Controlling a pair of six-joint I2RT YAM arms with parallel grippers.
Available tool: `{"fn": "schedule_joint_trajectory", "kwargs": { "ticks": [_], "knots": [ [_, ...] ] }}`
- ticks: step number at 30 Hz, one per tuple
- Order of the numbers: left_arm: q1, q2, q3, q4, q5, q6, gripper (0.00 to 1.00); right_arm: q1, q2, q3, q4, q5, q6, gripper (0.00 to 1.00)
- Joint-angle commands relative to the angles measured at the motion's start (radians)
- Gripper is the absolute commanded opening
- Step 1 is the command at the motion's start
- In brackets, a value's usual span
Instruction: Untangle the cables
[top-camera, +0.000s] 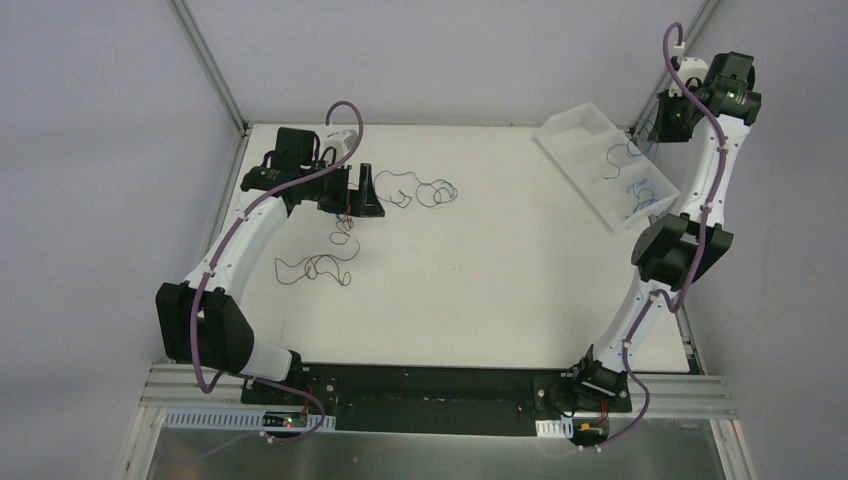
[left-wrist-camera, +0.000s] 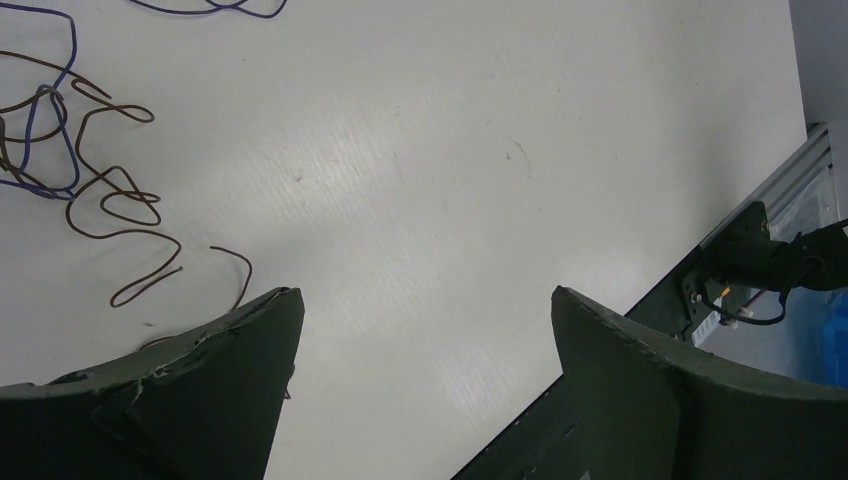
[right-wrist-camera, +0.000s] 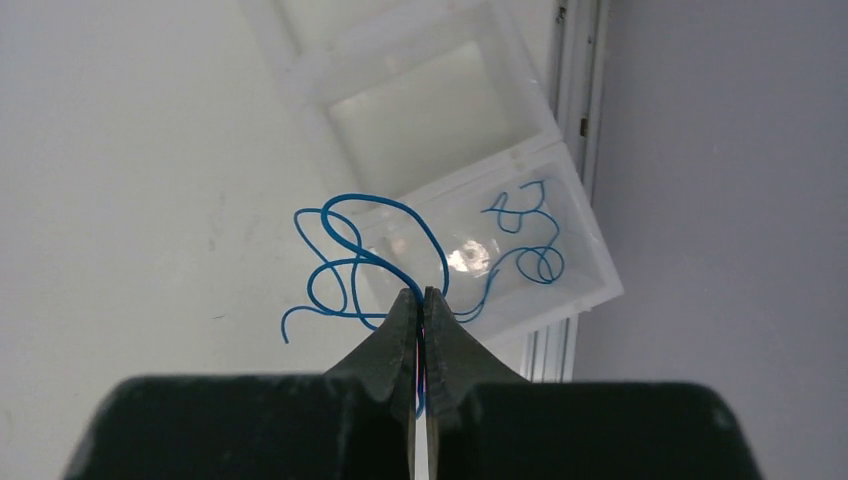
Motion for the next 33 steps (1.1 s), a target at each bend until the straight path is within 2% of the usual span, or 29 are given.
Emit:
{"fn": "schedule_joint_trajectory", "kwargs": {
  "ticks": [1, 4, 10, 14, 17, 20, 23, 28, 33],
  "knots": [
    [-0.009, 0.017, 0.042, 0.014, -0.028, -0.002, 0.99, -0.027, 0.056, -0.004, 0.065, 0.119, -0.064, 0.0],
    [-0.009, 0.027, 0.039, 0.014, -0.036, 0.001, 0.99, -0.039, 0.063, -0.087, 0.174, 0.158, -0.073, 0.0],
    [-0.009, 0.048, 0.045, 0.014, -0.053, 0.012, 0.99, -0.043, 0.13, -0.114, 0.251, 0.215, -0.057, 0.0],
    [-0.009, 0.061, 0.055, 0.012, -0.058, 0.019, 0.99, -0.039, 0.144, -0.154, 0.232, 0.254, -0.106, 0.2],
    [-0.009, 0.068, 0.068, 0.011, -0.059, 0.019, 0.99, -0.045, 0.127, -0.16, 0.2, 0.255, -0.095, 0.45],
    [-0.008, 0.062, 0.074, 0.008, -0.062, 0.025, 0.99, -0.04, 0.08, -0.168, 0.157, 0.221, -0.076, 0.55],
    [-0.007, 0.053, 0.067, 0.006, -0.059, 0.019, 0.99, -0.021, 0.038, -0.162, 0.094, 0.13, -0.031, 0.7],
    [0.052, 0.064, 0.065, 0.007, -0.036, -0.066, 0.99, 0.115, -0.025, -0.197, 0.018, -0.025, 0.045, 0.81],
    [0.142, 0.08, 0.059, 0.008, -0.069, -0.108, 0.99, 0.32, -0.047, -0.268, 0.053, -0.138, 0.158, 0.84]
  ]
}}
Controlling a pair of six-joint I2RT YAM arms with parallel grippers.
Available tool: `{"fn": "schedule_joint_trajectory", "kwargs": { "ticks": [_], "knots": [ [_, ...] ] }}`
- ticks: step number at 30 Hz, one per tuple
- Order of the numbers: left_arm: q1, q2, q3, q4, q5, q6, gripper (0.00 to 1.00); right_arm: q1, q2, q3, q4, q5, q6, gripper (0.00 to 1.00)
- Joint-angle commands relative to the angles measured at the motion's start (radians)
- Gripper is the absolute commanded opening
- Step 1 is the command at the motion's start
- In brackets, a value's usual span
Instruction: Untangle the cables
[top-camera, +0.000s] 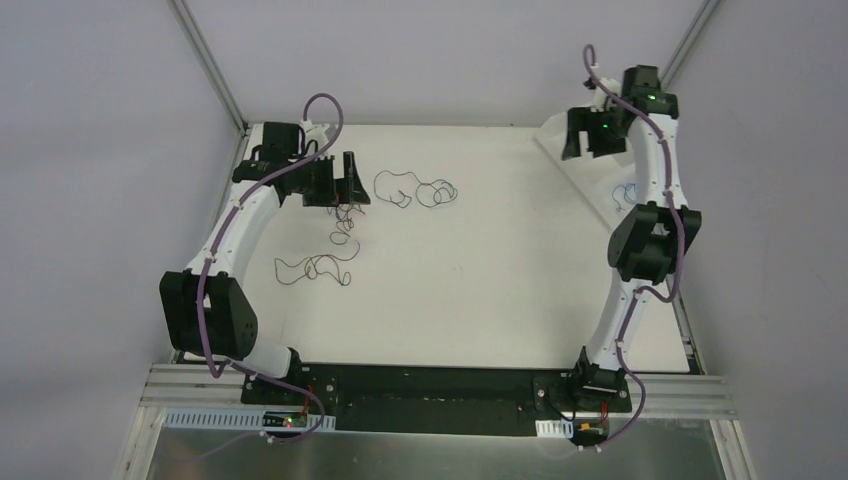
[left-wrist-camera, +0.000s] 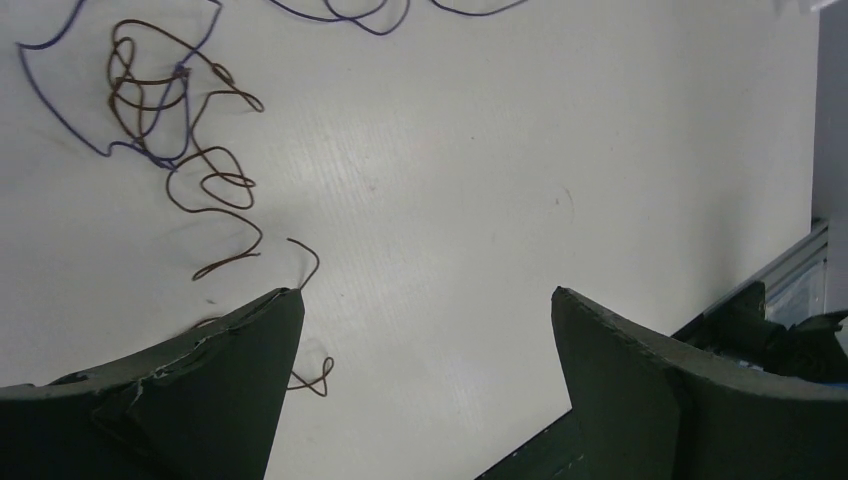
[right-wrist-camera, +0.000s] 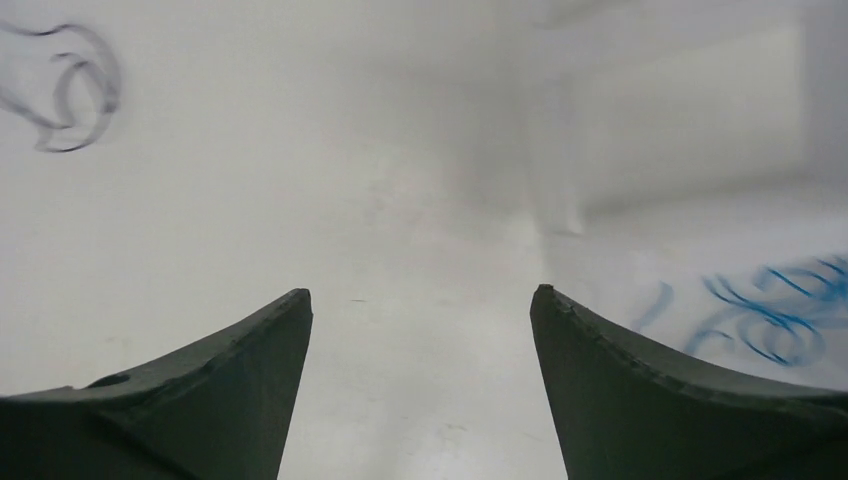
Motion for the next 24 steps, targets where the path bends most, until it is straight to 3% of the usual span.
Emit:
{"fn": "schedule_joint_trajectory", "kwargs": {
  "ticks": [1, 6, 11, 17, 24],
  "knots": [
    [0.086, 0.018, 0.017, 0.001, -0.007, -0.064, 0.98, 0.203, -0.069, -0.055, 0.0, -0.169, 0.13, 0.84],
    [0.144, 0.02, -0.013, -0.001, 0.032, -0.075, 0.96, 0.409, 0.027, -0.03, 0.108, -0.159, 0.205, 0.85],
    [0.151, -0.002, -0.028, -0.021, 0.031, -0.054, 0.98, 0.55, 0.149, 0.041, 0.212, -0.079, 0.235, 0.94],
    [0.152, -0.033, -0.045, -0.037, 0.016, -0.029, 0.98, 0.641, 0.256, 0.075, 0.248, 0.011, 0.174, 0.97],
    [0.151, -0.045, -0.06, -0.041, 0.018, -0.02, 0.98, 0.676, 0.244, -0.057, 0.333, 0.096, -0.032, 0.99]
  ]
}}
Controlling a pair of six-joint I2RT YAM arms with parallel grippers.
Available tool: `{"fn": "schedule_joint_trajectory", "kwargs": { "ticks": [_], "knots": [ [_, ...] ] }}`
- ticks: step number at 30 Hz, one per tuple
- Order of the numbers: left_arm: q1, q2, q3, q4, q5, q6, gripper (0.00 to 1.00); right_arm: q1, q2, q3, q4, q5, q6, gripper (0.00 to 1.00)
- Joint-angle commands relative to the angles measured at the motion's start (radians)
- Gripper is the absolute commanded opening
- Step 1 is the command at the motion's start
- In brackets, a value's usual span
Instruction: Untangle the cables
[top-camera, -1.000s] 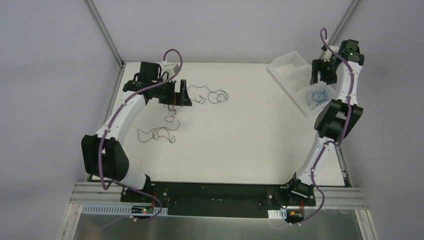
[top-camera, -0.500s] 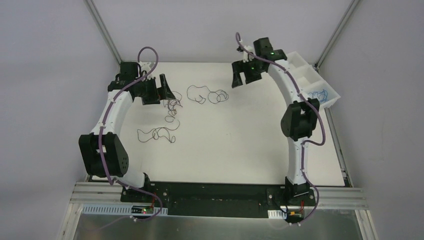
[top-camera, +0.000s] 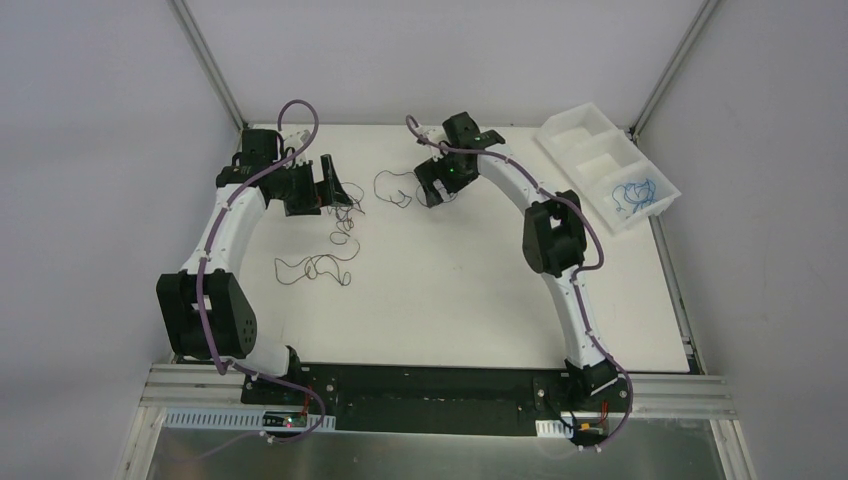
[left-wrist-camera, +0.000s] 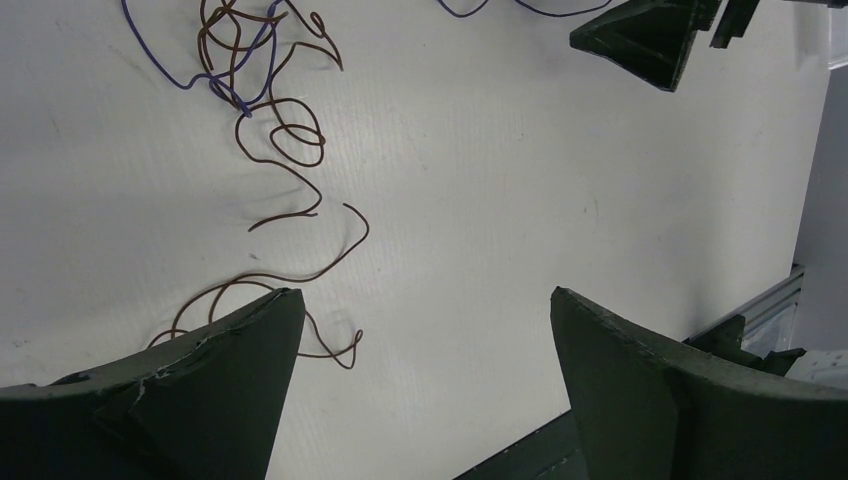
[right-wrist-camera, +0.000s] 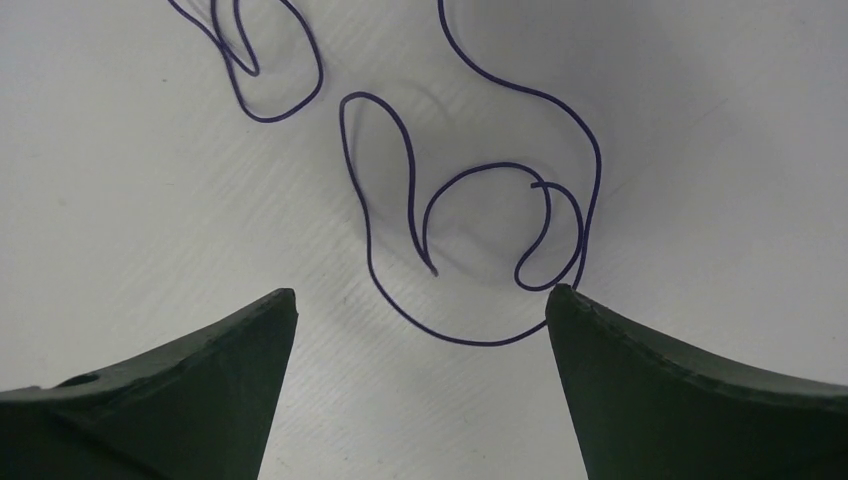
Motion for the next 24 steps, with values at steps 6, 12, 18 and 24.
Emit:
{"fn": "schedule_joint_trajectory", "kwargs": {
  "ticks": [6, 12, 18, 24],
  "knots": [
    [0.002, -0.038, -0.015, -0.018, 0.022, 0.021, 0.98, 0.01, -0.04, -0.125, 0.148, 0.091, -0.326, 0.99],
    [0.003, -0.041, -0.012, -0.018, 0.022, 0.026, 0.97, 0.016, 0.008, -0.081, 0.184, 0.09, -0.382, 0.96],
    [0.003, -0.045, -0.017, -0.018, 0.015, 0.026, 0.97, 0.019, 0.07, -0.029, 0.232, 0.077, -0.418, 0.7],
    [0.002, -0.042, -0.012, -0.018, 0.018, 0.028, 0.96, 0.019, 0.062, -0.055, 0.263, 0.061, -0.46, 0.33]
  ]
}}
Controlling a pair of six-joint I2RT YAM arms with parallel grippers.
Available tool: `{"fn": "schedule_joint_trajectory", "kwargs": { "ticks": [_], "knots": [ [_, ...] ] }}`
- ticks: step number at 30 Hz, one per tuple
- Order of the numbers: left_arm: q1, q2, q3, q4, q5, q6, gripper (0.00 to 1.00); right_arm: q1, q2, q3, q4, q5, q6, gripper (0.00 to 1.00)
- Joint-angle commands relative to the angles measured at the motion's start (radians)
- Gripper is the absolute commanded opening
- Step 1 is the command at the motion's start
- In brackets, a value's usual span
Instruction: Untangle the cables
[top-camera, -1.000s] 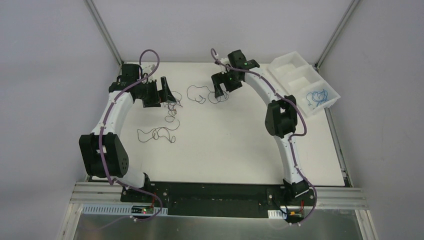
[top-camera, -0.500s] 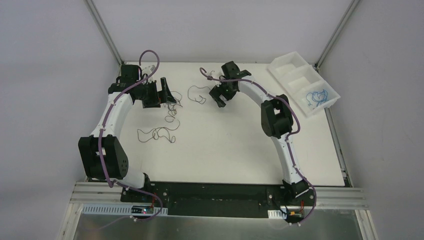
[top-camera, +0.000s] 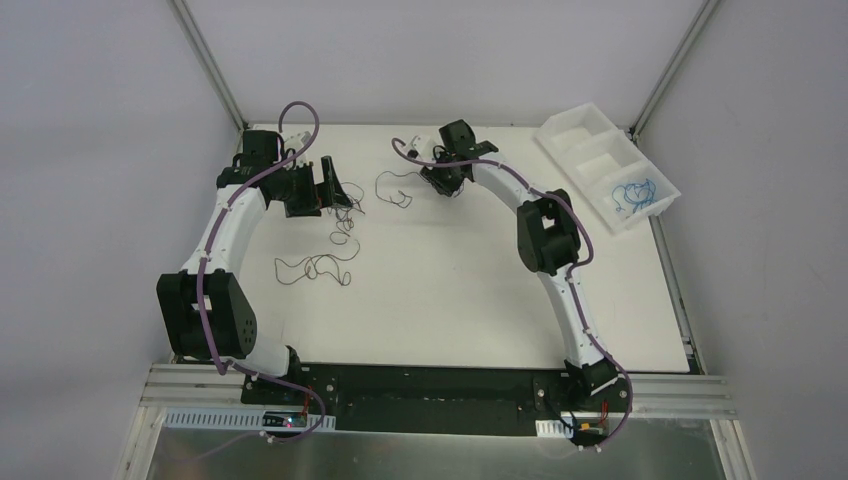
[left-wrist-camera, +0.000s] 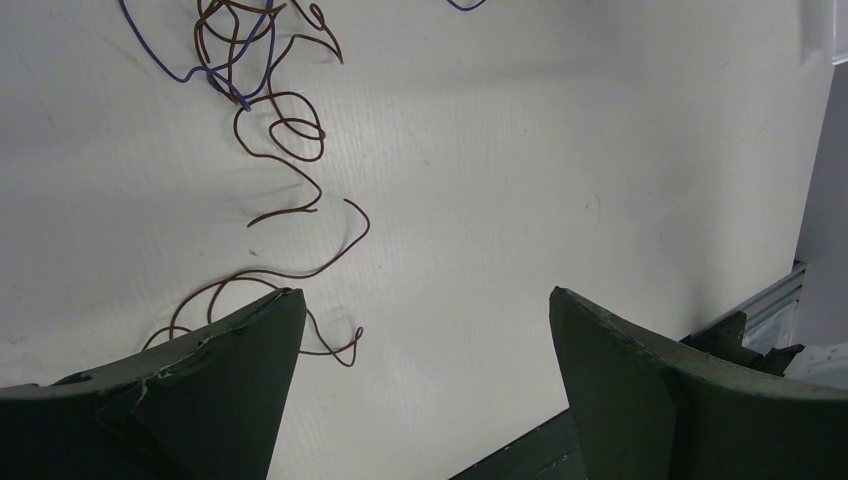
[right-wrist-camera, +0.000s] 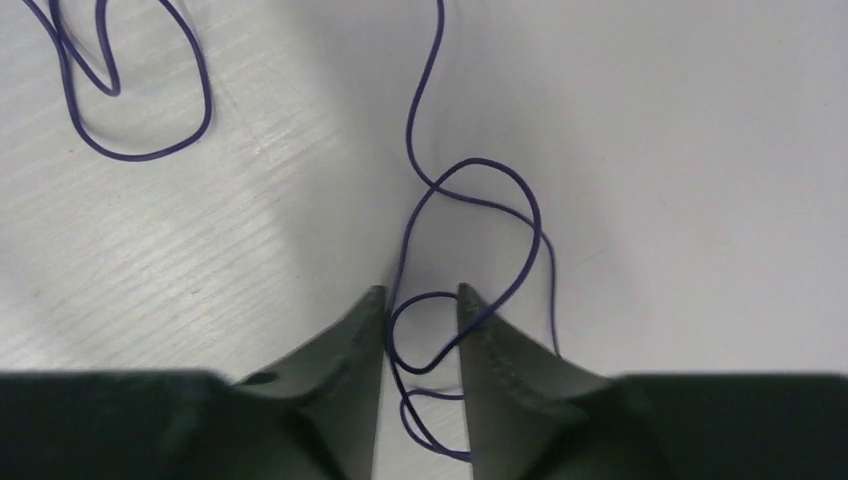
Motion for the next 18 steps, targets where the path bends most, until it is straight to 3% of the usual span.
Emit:
{"fn": "schedule_joint_trajectory", "kwargs": {
  "ticks": [1, 4, 10, 18],
  "knots": [
    [0.003, -0.037, 0.001, -0.016, 0.018, 0.024, 0.95, 0.004, -0.006, -0.002, 0.019, -0.024, -0.049, 0.25],
    [0.002, -0.034, 0.009, -0.016, 0.025, 0.025, 0.95, -0.002, -0.073, -0.053, 0.019, -0.047, -0.042, 0.0],
    [-0.025, -0.02, 0.041, -0.016, 0.14, 0.035, 0.93, -0.058, -0.246, -0.08, -0.028, -0.094, 0.027, 0.0],
    [-0.152, -0.027, 0.066, -0.016, 0.102, 0.129, 0.94, -0.222, -0.377, 0.0, -0.166, -0.143, 0.122, 0.0]
  ]
}}
